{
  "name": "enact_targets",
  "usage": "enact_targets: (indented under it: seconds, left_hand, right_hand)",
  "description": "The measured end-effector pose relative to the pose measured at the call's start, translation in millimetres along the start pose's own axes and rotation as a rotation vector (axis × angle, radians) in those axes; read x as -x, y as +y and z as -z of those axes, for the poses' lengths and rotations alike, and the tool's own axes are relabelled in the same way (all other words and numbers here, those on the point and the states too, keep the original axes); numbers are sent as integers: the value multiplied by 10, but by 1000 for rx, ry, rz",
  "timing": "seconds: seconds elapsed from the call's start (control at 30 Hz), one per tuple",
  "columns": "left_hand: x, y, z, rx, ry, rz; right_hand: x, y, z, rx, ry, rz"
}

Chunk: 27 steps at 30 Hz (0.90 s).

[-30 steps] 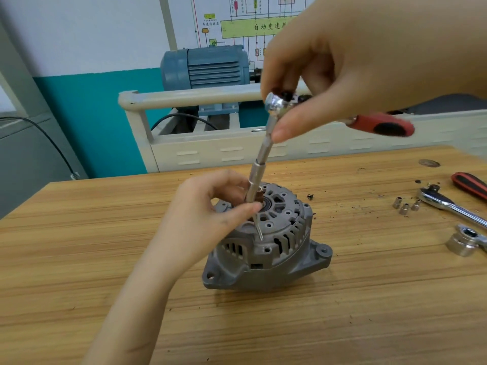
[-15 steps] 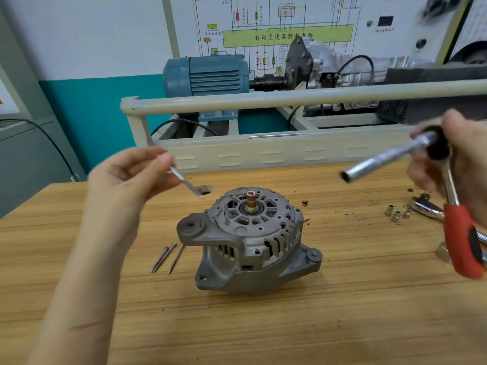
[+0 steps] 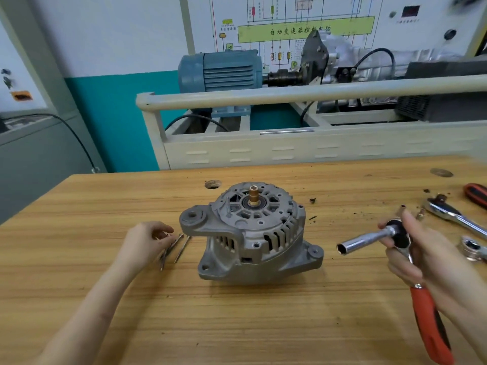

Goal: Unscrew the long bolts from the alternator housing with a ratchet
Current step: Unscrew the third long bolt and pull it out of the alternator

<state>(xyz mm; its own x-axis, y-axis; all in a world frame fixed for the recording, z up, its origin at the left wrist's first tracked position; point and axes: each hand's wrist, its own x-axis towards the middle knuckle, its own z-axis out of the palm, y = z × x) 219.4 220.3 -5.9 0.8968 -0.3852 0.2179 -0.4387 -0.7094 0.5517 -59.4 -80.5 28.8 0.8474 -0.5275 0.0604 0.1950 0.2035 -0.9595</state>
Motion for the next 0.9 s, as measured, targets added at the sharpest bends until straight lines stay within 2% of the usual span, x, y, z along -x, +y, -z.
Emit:
enact_targets:
  seconds: [0.53,0.73,0.9]
  left_hand:
    - [40,-66,-143,20,55,-41]
    - [65,-73,-211,-34,-144,-18]
    - [47,-63,-226,-102,-163,-6]
  right_hand:
    - [9,126,-20,-87,42,-19]
    - [25,123,3,-3,98,-41]
    - [23,119,-3,-3,117,-43]
